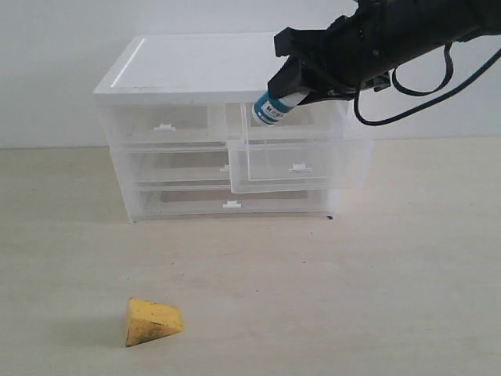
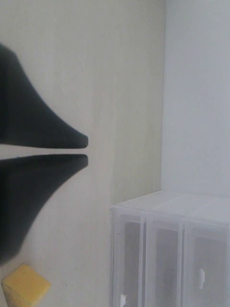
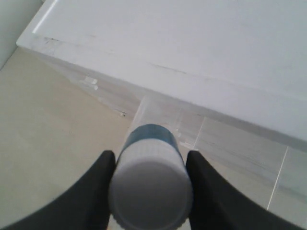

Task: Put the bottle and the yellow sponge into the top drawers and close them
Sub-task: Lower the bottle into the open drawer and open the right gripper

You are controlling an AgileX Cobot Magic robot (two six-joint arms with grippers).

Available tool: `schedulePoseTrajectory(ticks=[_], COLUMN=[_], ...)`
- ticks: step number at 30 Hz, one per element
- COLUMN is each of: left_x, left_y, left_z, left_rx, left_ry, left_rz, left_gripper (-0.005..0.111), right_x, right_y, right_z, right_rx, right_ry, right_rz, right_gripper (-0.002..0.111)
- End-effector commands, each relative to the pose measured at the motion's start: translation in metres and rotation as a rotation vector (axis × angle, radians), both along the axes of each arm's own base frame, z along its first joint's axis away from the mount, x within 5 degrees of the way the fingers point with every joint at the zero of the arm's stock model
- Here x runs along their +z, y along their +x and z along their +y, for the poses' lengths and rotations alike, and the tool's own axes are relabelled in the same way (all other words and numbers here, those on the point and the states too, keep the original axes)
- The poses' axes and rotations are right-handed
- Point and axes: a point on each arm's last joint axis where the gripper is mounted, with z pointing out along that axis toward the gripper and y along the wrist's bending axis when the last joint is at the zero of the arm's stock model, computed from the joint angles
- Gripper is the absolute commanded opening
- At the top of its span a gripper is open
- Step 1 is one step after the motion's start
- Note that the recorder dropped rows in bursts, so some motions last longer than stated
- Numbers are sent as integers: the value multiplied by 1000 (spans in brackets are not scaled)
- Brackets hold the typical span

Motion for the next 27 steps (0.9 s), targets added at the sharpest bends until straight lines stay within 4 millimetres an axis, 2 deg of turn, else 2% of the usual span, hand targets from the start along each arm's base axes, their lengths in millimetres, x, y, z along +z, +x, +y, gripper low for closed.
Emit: schedulePoseTrajectory(ticks=[1,4,6,14,16,20,27], left_x=[-1,-1,-1,-1,-1,-1,-1], left_y=[0,0,0,0,0,0,0], left_z=[0,0,0,0,0,0,0], left_rx=[3,3,3,3,3,3,3], left_ry=[-4,-4,-4,-4,-4,-4,-4], left_rz=[0,0,0,0,0,0,0], left_gripper=[4,4,4,4,4,4,4], right_x=[-8,-14,-17,-26,-25,-20,9], right_y=[7,10,13,18,20,21,14], right_z=[1,1,1,2,1,-1,-9], right_rx=[-1,-1,-2,-14,-28,-48,-70], right_ry=[-2,-11,-18,-28,-28,-48,-89], right_rz=[18,20,12,12,-1,-55,-194], right_gripper=[0,1,7,57,65,69,69])
